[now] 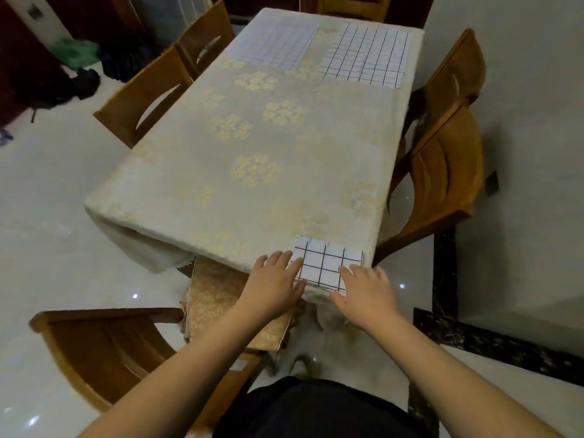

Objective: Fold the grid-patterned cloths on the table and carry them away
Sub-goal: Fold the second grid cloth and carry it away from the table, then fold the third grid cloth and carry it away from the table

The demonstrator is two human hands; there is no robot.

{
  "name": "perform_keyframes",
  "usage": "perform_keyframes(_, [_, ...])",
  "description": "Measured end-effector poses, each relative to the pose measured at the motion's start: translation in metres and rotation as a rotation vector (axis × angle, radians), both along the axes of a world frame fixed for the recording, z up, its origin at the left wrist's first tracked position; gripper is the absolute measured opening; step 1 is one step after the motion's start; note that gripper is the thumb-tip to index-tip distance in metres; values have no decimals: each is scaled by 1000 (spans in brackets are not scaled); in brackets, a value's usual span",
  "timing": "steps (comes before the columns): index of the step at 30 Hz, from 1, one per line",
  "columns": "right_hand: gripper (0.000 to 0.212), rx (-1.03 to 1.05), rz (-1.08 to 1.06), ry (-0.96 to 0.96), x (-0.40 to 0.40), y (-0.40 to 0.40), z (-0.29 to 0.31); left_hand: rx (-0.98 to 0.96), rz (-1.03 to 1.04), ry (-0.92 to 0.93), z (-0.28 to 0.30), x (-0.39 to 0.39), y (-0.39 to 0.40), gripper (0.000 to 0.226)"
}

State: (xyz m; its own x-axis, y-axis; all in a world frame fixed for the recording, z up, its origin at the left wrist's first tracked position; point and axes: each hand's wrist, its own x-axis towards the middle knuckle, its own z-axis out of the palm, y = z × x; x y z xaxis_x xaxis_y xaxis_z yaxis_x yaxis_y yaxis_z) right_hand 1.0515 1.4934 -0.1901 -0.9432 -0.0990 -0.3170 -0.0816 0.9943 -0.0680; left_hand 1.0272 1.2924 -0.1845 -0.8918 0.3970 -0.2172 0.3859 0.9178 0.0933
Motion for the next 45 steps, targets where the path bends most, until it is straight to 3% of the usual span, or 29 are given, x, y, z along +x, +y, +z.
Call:
perform_keyframes(8, [53,-87,72,105,36,6,10,-70,147,-33,26,60,12,66])
perform_keyframes(12, [48,-99,109,126,57,5,18,-57,219,-14,31,90,14,55])
perform_keyframes(20, [53,-164,274,122,81,-42,37,-63,401,-9,50,148,-13,56])
perform_keyframes(29, [35,-142,684,161,117,-148,59,-74,727,-34,72,227,-106,55])
perform_keyframes(34, [41,-53,910,134,145,-229,70,-91,893,16,73,282,-167,57])
perform_keyframes(42, [50,-160,838,58,205,-380,73,-27,1028,50,67,361,-304,56])
perform_keyframes(45, [53,-136,881,46,226,-425,77,-45,1061,22,64,386,-342,67])
